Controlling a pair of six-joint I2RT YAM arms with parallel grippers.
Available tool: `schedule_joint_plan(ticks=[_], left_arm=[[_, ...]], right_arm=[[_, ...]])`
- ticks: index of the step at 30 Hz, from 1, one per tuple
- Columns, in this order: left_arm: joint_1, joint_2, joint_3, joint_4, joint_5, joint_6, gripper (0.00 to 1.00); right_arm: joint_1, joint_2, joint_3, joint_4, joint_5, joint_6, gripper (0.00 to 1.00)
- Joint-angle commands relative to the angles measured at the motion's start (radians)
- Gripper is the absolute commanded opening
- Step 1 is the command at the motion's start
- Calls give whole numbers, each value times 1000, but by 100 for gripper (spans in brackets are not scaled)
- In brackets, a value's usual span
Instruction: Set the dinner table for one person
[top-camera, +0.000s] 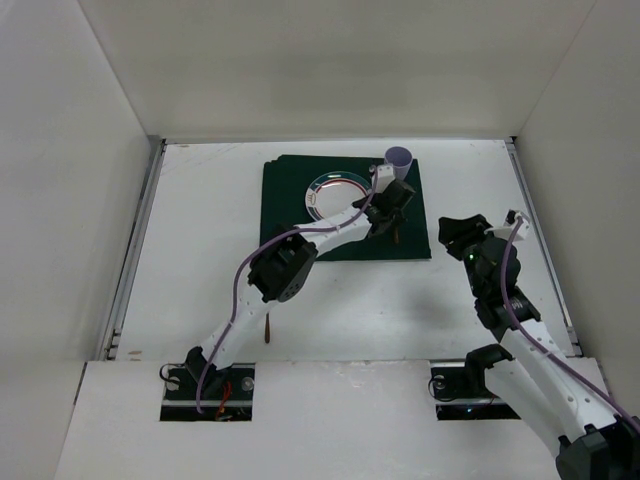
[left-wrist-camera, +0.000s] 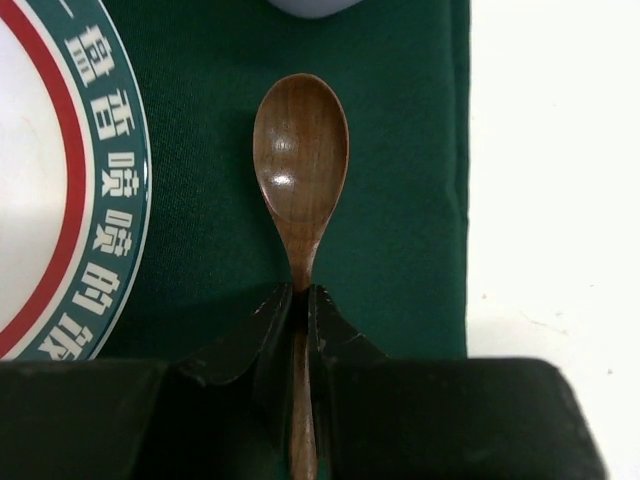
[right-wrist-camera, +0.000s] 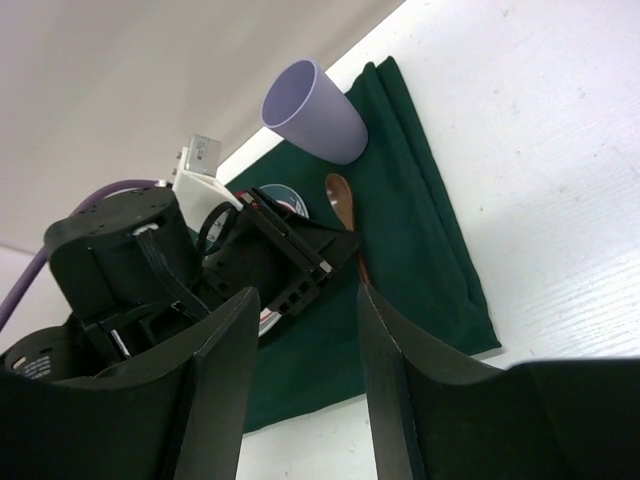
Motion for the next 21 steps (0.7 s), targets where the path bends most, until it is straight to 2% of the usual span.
schedule_joint_plan(ticks=[1,14,21], left_arm=[[-2,-1,52,-15,22,6,9],[-14,-14,54,-24,-10,49,21],[-17,-158,3,25,-8,61,31]], right_arm=[[-9,0,6,62,-16,3,50],[-8,5,4,71,-23,3,50],[-11,-9,0,71,-22,8,50]])
